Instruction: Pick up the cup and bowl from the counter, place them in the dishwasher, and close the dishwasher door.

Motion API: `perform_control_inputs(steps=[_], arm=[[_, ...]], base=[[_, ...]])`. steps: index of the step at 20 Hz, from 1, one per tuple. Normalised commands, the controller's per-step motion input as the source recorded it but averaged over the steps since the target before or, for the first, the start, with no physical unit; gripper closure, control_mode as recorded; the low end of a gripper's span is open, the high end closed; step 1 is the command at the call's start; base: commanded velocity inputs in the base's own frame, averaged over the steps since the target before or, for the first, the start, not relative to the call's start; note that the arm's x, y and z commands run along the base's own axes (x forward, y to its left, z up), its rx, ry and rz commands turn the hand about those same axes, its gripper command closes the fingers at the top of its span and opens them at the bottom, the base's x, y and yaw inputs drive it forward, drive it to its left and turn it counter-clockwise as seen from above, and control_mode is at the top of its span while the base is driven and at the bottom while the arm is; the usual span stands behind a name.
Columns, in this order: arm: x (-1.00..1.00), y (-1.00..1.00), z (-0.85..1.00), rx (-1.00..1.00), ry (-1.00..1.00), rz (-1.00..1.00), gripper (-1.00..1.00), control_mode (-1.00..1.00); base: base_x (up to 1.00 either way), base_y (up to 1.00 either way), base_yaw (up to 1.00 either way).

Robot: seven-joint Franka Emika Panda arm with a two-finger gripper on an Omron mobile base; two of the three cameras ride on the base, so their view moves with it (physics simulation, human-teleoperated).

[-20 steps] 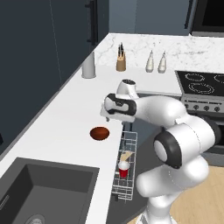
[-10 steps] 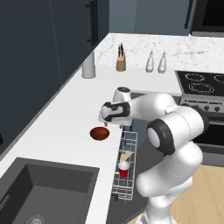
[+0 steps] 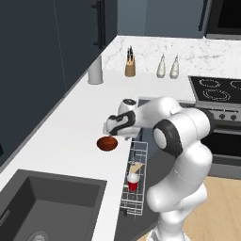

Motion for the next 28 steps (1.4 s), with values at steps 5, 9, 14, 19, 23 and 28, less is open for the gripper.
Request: perform_control_inputs(steps=[5,9,14,19,23,28], arm=[[0.20,0.17,-0.35,0.00,-0.02,0.02,-1.00,-1.00],[0.16,0.01,-0.40,0.00,-0.01,0.02,-1.00,-1.00],[0.07,0.03,-0.34,0.00,-0.04,0.01,1.00,-1.00],[0.08,0.12,-0.26,0.00,-0.06,0.01,1.00,-1.00],[0.03,0.06,-0.21,0.00,-0.06,0.01,1.00,-1.00],[0.08,0.24,-0.19,0.00,-0.05,0.00,1.00,-1.00]], base=[[0.00,0.00,0.00],[0.00,0.00,0.00],[0.00,0.00,0.00],[0.00,0.00,0.00],[0.00,0.00,0.00],[0.00,0.00,0.00]])
